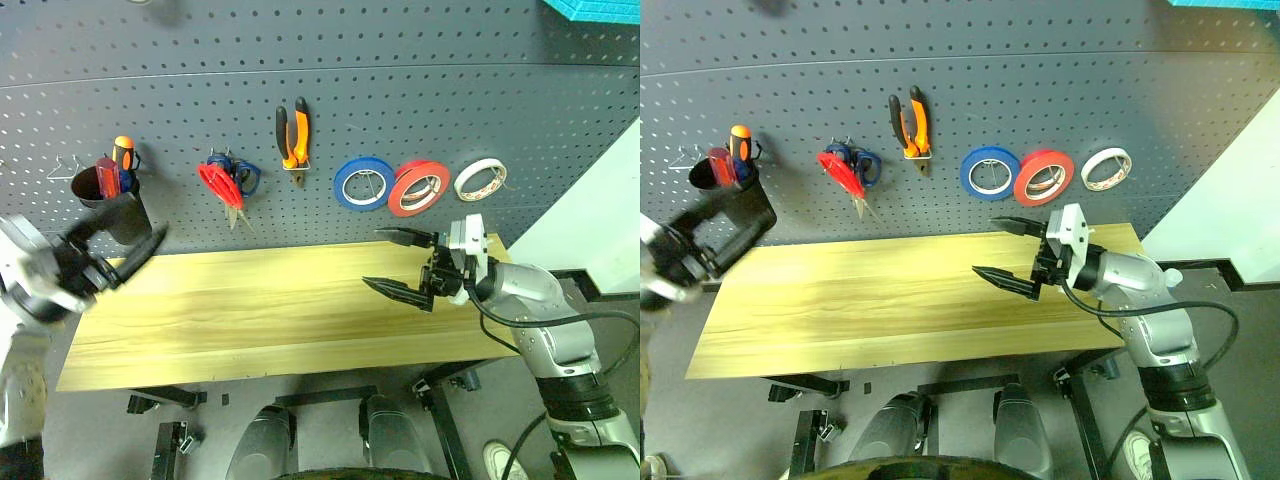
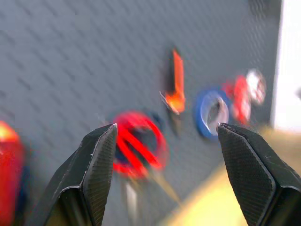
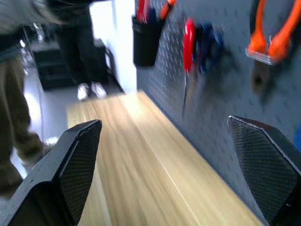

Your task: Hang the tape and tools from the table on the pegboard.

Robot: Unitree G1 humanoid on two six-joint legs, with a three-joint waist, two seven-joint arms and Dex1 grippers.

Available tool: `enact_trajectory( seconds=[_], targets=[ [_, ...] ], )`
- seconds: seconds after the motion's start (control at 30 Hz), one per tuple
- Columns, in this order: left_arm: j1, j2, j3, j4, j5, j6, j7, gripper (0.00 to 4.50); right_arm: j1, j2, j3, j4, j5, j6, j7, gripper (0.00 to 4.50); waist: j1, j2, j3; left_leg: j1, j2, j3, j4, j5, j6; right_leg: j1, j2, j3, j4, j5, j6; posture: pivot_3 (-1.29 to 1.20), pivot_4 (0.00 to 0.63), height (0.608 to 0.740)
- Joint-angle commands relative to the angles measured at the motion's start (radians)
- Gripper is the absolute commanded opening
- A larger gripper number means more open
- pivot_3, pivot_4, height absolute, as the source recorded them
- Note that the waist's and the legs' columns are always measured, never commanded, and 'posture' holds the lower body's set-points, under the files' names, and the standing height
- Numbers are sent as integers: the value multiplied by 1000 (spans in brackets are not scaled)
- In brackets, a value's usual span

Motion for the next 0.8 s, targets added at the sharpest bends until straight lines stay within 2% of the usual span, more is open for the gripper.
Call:
enact_trajectory(
  seconds=[0.03,0.2,0.33,0.47,0.8],
  targets=[
    [99,-37,-76,16,177,-123,-8,3517,38,-18,-31,60,-55,-105,21,4500,1,0,-1,0,0,0,0,0,0,0,0,0,-1,0,0,11,89,740],
    [138,-125,-147,243,357,-342,37,3517,100,-27,-74,225,-114,-241,22,4500,1,3,-7,0,0,1,2,0,0,2,0,0,-2,-2,2,1,81,740],
    [160,-164,-167,358,391,-453,47,3517,175,-53,-105,326,-134,-310,56,4500,1,5,-10,-1,0,1,2,-1,2,3,0,0,-5,-1,2,-4,79,740],
    [177,-156,-180,494,453,-576,55,3517,238,-64,-126,440,-169,-408,57,4500,0,8,-17,0,0,1,2,-2,3,3,0,0,-7,-1,2,-18,72,740],
    [140,-166,-225,676,489,-711,110,3517,247,-41,-115,540,-206,-494,22,4500,-5,16,-38,0,2,6,3,-3,4,6,-1,-1,-12,-1,2,-30,63,740]
  ],
)
